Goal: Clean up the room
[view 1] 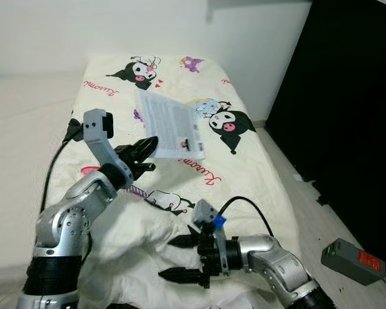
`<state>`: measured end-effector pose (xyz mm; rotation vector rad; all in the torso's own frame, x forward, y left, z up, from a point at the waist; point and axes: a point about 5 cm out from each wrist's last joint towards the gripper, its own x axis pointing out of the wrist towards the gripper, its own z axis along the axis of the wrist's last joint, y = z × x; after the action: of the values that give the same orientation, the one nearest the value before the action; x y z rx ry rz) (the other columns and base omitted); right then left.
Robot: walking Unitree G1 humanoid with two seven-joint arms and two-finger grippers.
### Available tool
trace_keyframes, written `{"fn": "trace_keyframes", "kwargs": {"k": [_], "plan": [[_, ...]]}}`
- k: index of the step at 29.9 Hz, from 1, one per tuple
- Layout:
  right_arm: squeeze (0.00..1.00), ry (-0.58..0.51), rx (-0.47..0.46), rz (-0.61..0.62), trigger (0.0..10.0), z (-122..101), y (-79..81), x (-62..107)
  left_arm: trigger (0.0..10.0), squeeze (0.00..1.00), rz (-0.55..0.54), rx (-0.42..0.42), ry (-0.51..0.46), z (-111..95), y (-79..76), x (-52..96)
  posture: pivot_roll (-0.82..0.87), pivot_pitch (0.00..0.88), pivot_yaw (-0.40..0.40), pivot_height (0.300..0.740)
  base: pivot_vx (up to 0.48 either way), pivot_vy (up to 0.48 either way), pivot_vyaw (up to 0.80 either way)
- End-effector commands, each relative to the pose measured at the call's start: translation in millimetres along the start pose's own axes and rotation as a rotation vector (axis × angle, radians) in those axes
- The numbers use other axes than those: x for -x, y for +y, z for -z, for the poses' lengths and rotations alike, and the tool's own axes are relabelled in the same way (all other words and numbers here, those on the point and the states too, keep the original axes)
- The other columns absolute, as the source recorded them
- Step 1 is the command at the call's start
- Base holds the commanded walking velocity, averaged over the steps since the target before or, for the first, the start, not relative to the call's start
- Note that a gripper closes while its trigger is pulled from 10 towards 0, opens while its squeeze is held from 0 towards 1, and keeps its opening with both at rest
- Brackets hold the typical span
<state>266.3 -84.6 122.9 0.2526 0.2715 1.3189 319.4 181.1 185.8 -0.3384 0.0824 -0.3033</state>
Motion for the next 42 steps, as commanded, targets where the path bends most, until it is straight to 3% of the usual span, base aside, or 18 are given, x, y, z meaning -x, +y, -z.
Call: {"fn": "trace_keyframes", "kwargs": {"k": [1,2,4,5,9,12,14,16,17,19,20,21,22,23,29,32,38,42], "plan": [[0.0,-0.084,-0.029,0.011,10.0,-11,0.3,7.2,0.0,0.0,-0.119,-0.027,0.059,14,20.9,7.0,-0.08,0.076,-0.041,0.556,0.0,0.0,0.0],[0.0,-0.113,-0.033,0.036,10.0,-14,-2.0,12.6,0.0,0.0,-0.167,-0.045,0.103,20,32.4,14.2,-0.07,0.075,-0.04,0.556,0.0,0.0,0.0],[0.0,-0.113,-0.033,0.036,10.0,-14,-2.0,12.6,0.0,0.0,-0.167,-0.045,0.103,20,32.4,14.2,-0.07,0.075,-0.04,0.556,0.0,0.0,0.0],[0.0,-0.141,-0.037,0.101,10.0,-17,-8.0,22.6,0.0,0.0,-0.211,-0.09,0.178,26,47.7,28.2,-0.06,0.075,-0.042,0.556,0.0,0.0,0.0],[0.0,-0.167,-0.041,0.195,10.0,-20,-17.8,32.5,0.0,0.0,-0.239,-0.17,0.278,32,63.5,44.3,-0.06,0.072,-0.043,0.556,0.0,0.0,0.0],[0.0,-0.167,-0.041,0.195,10.0,-20,-17.8,32.5,0.0,0.0,-0.239,-0.17,0.278,32,63.5,44.3,-0.06,0.072,-0.043,0.556,0.0,0.0,0.0],[0.0,-0.257,-0.039,0.246,10.0,-34,-24.3,41.6,0.0,0.0,-0.28,-0.227,0.341,32,77.5,55.8,-0.06,0.068,-0.042,0.556,0.0,0.0,0.0],[0.0,-0.257,-0.039,0.246,10.0,-34,-24.3,41.6,0.0,0.0,-0.28,-0.227,0.341,32,77.5,55.8,-0.06,0.068,-0.042,0.556,0.0,0.0,0.0],[0.0,-0.355,-0.059,0.274,10.0,-46,-29.4,49.8,0.0,0.0,-0.299,-0.216,0.329,28,82.3,59.0,-0.06,0.07,-0.042,0.556,0.0,0.0,0.0],[0.0,-0.424,-0.088,0.304,10.0,-53,-33.7,56.3,0.0,0.0,-0.275,-0.173,0.273,23,79.7,57.0,-0.06,0.071,-0.044,0.561,0.0,0.0,0.0],[0.0,-0.481,-0.118,0.346,10.0,-59,-37.9,62.3,0.9,0.0,-0.129,-0.023,0.081,10,57.7,47.2,-0.06,0.072,-0.044,0.571,0.0,0.0,0.0],[0.0,-0.481,-0.118,0.346,10.0,-59,-37.9,62.3,0.9,0.0,-0.129,-0.023,0.081,10,57.7,47.2,-0.06,0.072,-0.044,0.571,0.0,0.0,0.0],[0.0,-0.486,-0.121,0.36,10.0,-59,-39.0,62.8,4.8,0.0,-0.055,0.055,0.01,6,45.6,44.2,-0.06,0.074,-0.045,0.576,0.0,0.0,0.0],[0.0,-0.495,-0.134,0.372,10.0,-59,-39.9,62.7,10.0,0.0,-0.01,0.107,-0.034,4,37.5,42.5,-0.06,0.074,-0.044,0.581,0.0,0.0,0.0],[0.0,-0.547,-0.181,0.408,10.0,-63,-44.7,59.7,10.0,0.0,-0.005,0.212,-0.084,13,24.0,32.5,-0.07,0.07,-0.045,0.596,0.0,0.0,0.0],[0.0,-0.552,-0.192,0.438,10.0,-63,-49.4,56.1,10.0,0.0,-0.023,0.346,-0.143,18,12.2,19.3,-0.07,0.065,-0.048,0.611,-0.089,0.0,0.0],[0.0,-0.517,-0.193,0.434,10.0,-60,-48.6,48.9,10.0,0.0,0.051,0.376,-0.147,29,-15.9,7.5,-0.07,0.064,-0.051,0.626,-0.431,0.0,0.0],[0.0,-0.491,-0.194,0.44,10.0,-55,-47.7,45.4,10.0,0.0,0.047,0.411,-0.146,36,-21.6,3.5,-0.08,0.063,-0.051,0.636,-0.1,0.0,0.0]]}}
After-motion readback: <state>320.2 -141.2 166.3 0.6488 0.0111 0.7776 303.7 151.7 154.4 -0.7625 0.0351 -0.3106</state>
